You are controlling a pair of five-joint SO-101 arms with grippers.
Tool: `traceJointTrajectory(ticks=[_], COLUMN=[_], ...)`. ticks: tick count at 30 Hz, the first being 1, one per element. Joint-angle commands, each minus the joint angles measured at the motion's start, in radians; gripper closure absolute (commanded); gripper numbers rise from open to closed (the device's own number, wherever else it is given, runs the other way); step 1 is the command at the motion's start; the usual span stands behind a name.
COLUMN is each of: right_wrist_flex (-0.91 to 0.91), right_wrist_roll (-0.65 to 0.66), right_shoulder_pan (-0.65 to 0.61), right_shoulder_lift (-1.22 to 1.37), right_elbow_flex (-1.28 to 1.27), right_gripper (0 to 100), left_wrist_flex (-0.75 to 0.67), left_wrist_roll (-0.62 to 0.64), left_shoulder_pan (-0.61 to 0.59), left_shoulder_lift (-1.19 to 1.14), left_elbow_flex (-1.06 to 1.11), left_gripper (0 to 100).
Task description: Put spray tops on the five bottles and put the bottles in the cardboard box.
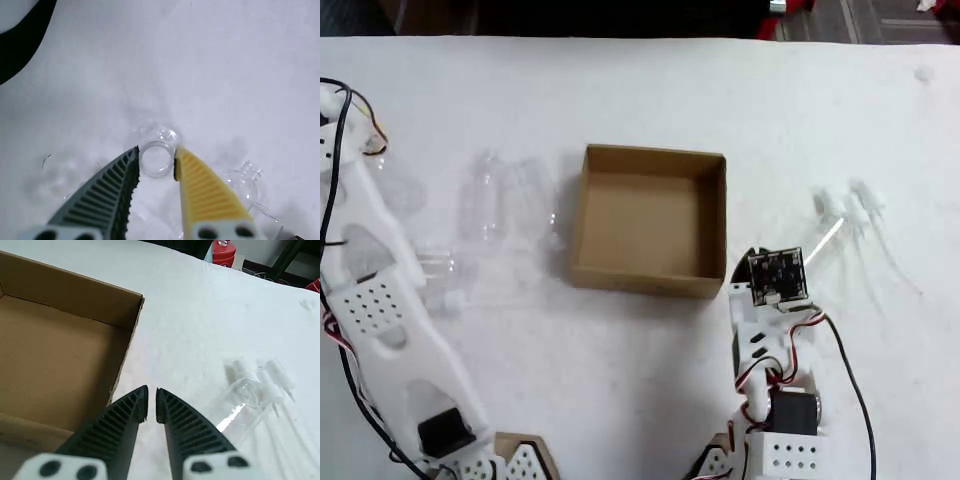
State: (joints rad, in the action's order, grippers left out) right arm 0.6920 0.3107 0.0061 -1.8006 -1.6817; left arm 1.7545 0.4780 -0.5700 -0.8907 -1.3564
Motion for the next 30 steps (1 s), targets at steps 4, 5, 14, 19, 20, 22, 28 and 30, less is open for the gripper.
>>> traceJointTrajectory(ticks=[4,5,14,19,20,22,28,30], right_wrist_flex=[0.005,0.005,0.005,0.005,0.005,0.005,0.005,0.004], right_wrist_roll=[0.009,0.009,0.009,0.009,0.009,0.009,0.009,0.009], right_shoulder_pan=[0.002,0.002,0.002,0.004,0.004,0.004,0.005,0.007], right_shoulder_lift=[-0.002,-0.002,-0.002,-0.002,-0.002,-0.002,-0.002,-0.002], right_elbow_flex=[-0.008,-0.008,-0.008,-0.008,-0.008,-0.008,-0.008,-0.008], right_gripper=[97.7,97.7,97.7,97.7,97.7,97.7,97.7,97.7], left_wrist_flex=[-0.017,-0.015,0.021,0.034,0.034,0.035,0.032,0.032], left_wrist_roll=[-0.008,-0.008,-0.098,-0.256,-0.281,-0.325,-0.437,-0.508], left_shoulder_pan=[0.015,0.015,0.051,0.148,0.162,0.186,0.286,0.361], left_shoulder_lift=[0.012,0.012,0.105,0.245,0.277,0.343,0.593,0.685], left_elbow_flex=[-0.035,-0.035,-0.176,-0.224,-0.207,-0.147,0.107,0.189], left_gripper=[94,94,98,98,98,98,98,98])
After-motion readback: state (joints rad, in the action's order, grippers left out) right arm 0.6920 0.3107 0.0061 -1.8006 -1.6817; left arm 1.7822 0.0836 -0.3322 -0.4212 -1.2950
